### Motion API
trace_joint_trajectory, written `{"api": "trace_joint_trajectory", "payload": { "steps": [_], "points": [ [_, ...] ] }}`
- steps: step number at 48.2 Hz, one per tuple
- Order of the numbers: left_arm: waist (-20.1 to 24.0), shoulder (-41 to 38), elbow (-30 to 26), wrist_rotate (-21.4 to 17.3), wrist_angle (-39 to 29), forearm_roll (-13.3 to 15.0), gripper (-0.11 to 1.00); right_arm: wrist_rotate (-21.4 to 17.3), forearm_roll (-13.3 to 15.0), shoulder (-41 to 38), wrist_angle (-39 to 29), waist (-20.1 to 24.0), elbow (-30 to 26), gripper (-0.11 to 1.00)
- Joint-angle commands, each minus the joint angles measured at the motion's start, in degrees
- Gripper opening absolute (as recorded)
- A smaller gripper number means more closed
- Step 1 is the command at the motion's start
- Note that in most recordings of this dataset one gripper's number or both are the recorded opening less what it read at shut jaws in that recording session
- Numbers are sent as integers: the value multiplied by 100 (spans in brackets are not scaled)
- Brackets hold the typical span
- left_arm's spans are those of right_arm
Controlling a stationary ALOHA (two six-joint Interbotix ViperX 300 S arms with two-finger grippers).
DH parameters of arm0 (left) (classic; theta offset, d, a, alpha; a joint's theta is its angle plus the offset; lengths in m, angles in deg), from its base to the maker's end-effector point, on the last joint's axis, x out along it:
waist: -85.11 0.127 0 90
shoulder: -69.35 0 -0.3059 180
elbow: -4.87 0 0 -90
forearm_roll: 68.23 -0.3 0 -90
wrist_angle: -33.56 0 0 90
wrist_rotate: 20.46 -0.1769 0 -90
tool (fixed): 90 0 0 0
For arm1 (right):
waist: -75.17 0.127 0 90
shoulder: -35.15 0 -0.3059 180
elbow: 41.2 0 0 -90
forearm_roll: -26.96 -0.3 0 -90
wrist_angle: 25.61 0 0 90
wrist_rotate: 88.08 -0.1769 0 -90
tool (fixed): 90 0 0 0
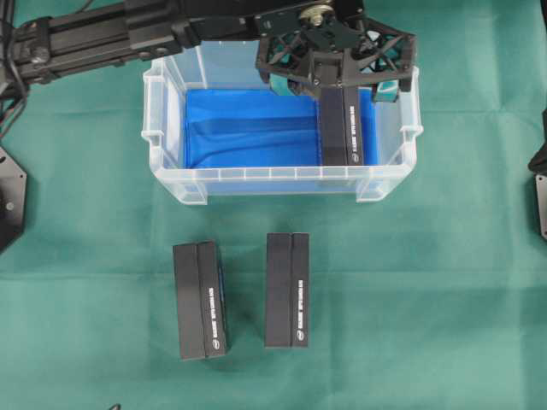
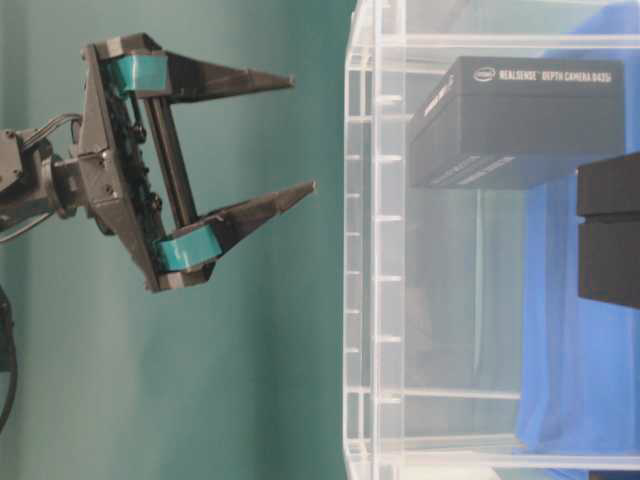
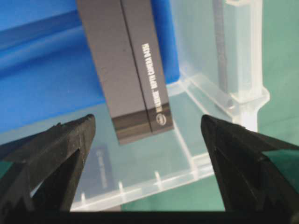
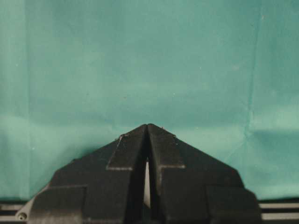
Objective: Take the box out of the case with the left arm.
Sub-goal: 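Move the open left gripper over the right black box in the case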
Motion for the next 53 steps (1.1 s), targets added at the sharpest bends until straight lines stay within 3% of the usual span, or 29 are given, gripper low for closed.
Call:
{"api": "trace_joint_trajectory", "payload": {
  "steps": [1, 21, 53],
  "points": [
    [0, 88, -220, -70, 18, -9, 96, -9, 0, -18, 18, 0, -141, 2],
    [0, 70, -149, -272, 26, -9, 96, -18, -18, -18, 18, -9, -141, 2],
    [0, 62, -132, -202, -53, -9, 96, -18, -18, -18, 0, 0, -141, 2]
  ]
}}
